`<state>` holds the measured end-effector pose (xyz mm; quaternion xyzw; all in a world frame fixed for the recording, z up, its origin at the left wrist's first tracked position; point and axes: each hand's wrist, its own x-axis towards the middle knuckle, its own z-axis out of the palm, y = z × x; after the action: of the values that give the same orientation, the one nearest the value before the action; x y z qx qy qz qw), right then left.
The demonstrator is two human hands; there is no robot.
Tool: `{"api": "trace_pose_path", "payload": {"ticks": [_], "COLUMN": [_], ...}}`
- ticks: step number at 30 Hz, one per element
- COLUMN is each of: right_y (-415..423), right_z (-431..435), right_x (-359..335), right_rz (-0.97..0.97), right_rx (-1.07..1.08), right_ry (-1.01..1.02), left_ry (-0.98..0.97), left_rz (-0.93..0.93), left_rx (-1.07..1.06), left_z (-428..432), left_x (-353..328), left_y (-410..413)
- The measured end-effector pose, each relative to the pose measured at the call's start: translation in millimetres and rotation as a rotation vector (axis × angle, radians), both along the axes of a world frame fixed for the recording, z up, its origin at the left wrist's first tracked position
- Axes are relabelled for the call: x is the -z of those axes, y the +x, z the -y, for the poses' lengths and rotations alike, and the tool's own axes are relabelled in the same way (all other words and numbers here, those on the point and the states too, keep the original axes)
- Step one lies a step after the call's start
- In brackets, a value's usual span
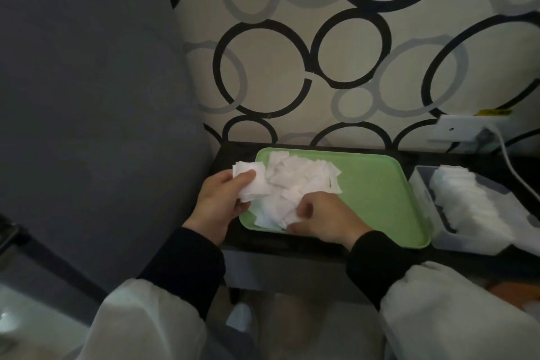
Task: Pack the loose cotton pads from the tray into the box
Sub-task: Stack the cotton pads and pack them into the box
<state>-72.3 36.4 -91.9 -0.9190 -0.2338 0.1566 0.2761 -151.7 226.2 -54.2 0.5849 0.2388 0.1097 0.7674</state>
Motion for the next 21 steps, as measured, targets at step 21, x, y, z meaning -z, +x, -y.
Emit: {"api": "trace_pose_path", "payload": {"ticks": [21], "right_y": [37], "right_z": [39], "right_x": [-14], "right_rz": [-0.108], "right_rx": [0.263], "right_ry": [0.263], "left_ry": [0.055], "left_rz": [-0.079], "left_rx": [0.242], "left_z": [17], "left_x": [4], "left_y": [25]}}
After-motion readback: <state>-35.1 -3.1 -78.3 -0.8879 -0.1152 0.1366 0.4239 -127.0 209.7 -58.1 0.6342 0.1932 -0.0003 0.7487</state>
